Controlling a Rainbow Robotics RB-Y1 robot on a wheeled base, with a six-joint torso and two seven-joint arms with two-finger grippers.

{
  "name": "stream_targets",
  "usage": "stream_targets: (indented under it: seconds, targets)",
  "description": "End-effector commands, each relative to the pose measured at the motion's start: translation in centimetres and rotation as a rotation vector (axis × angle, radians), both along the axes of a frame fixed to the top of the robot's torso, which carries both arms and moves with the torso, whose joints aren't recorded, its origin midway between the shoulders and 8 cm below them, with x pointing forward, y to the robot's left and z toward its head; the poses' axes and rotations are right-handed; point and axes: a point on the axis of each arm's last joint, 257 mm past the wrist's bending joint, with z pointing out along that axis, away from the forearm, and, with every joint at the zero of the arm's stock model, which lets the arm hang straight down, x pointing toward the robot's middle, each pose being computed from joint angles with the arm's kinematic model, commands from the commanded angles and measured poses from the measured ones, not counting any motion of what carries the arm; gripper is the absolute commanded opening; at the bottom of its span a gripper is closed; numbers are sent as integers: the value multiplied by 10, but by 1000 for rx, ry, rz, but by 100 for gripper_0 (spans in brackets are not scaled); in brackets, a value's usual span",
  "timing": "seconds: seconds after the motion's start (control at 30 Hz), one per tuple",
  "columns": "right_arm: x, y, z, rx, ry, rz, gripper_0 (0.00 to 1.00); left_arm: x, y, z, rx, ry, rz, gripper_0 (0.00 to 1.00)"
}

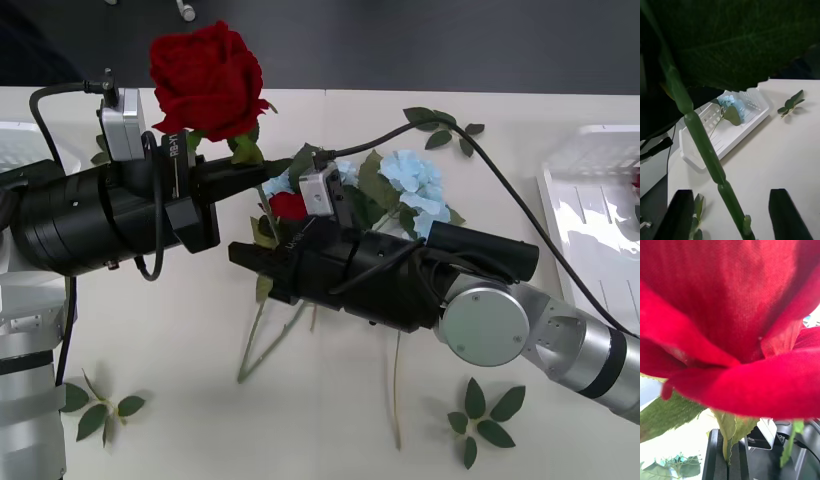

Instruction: Put the red flowers into the right box and the blue flowers into the left box

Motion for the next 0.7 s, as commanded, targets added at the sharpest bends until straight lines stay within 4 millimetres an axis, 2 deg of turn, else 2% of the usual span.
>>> stream_targets:
  seconds: [0.03,0.53,0.57,0.6,0.63,0.67,0.7]
  targets:
    - [2,2,18,-3,-81,6,0,-8,-5,16,6,-88,-12,0]
    - [12,-11,18,-9,-97,-29,0,-8,-5,16,6,-88,-12,1]
    - [13,-11,18,-10,-99,-30,0,-8,-5,16,6,-88,-12,25]
    - [13,-13,17,-12,-98,-33,0,-8,-5,16,6,-88,-12,73]
    - [13,-12,17,-12,-100,-32,0,-8,-5,16,6,-88,-12,89]
    - [15,-14,17,-11,-100,-38,0,-8,-5,16,6,-88,-12,100]
    - [15,-14,19,-7,-102,-39,0,-8,-5,16,6,-88,-12,100]
